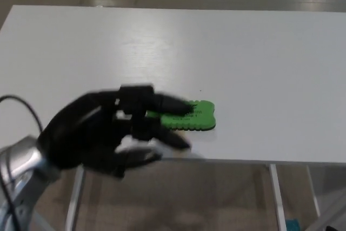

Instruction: Use the left hand to press on the green eraser and wipe the desk from center to the left and then back to center.

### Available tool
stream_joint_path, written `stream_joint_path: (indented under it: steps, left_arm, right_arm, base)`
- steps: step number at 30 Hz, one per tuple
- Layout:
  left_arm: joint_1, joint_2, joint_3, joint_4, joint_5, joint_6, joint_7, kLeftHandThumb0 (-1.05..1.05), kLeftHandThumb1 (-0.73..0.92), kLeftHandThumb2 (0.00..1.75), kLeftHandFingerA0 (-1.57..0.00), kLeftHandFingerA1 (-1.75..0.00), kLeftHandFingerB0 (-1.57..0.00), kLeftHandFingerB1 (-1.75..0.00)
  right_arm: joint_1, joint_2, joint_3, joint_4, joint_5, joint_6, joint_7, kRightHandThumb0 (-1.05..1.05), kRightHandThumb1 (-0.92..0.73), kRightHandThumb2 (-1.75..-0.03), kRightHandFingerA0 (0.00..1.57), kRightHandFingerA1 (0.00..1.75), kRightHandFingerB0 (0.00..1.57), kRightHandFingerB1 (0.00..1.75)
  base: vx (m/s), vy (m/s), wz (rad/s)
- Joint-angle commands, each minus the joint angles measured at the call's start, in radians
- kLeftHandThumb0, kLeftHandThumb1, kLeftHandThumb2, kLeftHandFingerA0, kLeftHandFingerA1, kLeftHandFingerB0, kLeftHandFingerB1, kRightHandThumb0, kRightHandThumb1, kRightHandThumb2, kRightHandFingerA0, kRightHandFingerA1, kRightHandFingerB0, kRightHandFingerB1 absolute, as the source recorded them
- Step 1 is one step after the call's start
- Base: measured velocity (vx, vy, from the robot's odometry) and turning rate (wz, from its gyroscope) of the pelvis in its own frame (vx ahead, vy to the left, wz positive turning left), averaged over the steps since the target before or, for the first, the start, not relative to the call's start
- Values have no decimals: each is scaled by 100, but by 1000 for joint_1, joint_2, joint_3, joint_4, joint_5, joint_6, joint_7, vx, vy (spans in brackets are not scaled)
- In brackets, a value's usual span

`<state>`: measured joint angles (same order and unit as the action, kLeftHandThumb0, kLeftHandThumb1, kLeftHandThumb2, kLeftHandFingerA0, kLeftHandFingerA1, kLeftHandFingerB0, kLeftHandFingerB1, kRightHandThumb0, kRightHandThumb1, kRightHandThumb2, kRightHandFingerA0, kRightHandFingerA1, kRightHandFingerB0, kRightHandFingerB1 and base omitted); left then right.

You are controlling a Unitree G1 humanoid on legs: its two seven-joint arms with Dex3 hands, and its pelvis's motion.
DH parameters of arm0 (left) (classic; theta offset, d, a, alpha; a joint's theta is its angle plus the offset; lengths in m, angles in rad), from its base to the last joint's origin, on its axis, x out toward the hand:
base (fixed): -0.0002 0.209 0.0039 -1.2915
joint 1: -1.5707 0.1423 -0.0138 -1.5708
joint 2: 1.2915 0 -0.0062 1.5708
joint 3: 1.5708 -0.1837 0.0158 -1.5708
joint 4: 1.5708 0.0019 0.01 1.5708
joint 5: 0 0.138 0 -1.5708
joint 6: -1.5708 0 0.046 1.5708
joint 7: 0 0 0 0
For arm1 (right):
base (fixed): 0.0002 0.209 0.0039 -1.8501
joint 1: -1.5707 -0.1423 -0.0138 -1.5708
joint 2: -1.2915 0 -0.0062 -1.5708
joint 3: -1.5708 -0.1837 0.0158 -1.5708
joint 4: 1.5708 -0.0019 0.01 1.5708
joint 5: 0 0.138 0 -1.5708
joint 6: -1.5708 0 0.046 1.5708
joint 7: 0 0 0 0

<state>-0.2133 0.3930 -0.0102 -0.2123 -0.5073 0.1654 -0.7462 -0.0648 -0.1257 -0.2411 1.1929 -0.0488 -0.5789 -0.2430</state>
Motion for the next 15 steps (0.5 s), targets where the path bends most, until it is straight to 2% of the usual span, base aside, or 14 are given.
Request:
stream_joint_path:
  steps: [1, 8, 10, 11, 15]
  left_arm:
    - [-100, -64, -36, 82, 209, -94, 171, -23, 80, 65, -71, -44, -60, -37]
    - [-237, -114, -106, 226, 359, -151, 261, -22, 82, 65, -73, -43, -69, -39]
    - [-271, -129, -130, 278, 412, -187, 298, -22, 83, 66, -74, -44, -73, -41]
    - [-295, -139, -153, 326, 459, -204, 334, -21, 84, 65, -75, -43, -81, -43]
    - [-339, -156, -195, 424, 539, -232, 402, -20, 83, 66, -76, -44, -83, -45]
  right_arm:
    - [4, -4, 8, 4, 1, -12, -24, -34, -75, -63, 47, 47, 42, 37]
    - [5, -7, 19, 6, -9, -13, -35, -35, -76, -63, 50, 48, 46, 38]
    - [5, -6, 19, 8, -6, -9, -37, -36, -76, -63, 52, 49, 49, 39]
    - [8, -3, 18, 9, -3, -9, -36, -36, -76, -63, 53, 49, 51, 40]
    - [16, 3, 12, 9, 10, -15, -26, -36, -76, -63, 53, 50, 52, 40]
  base:
    - [0, 0, 0]
    - [0, 0, 0]
    - [0, 0, 0]
    - [0, 0, 0]
    - [0, 0, 0]
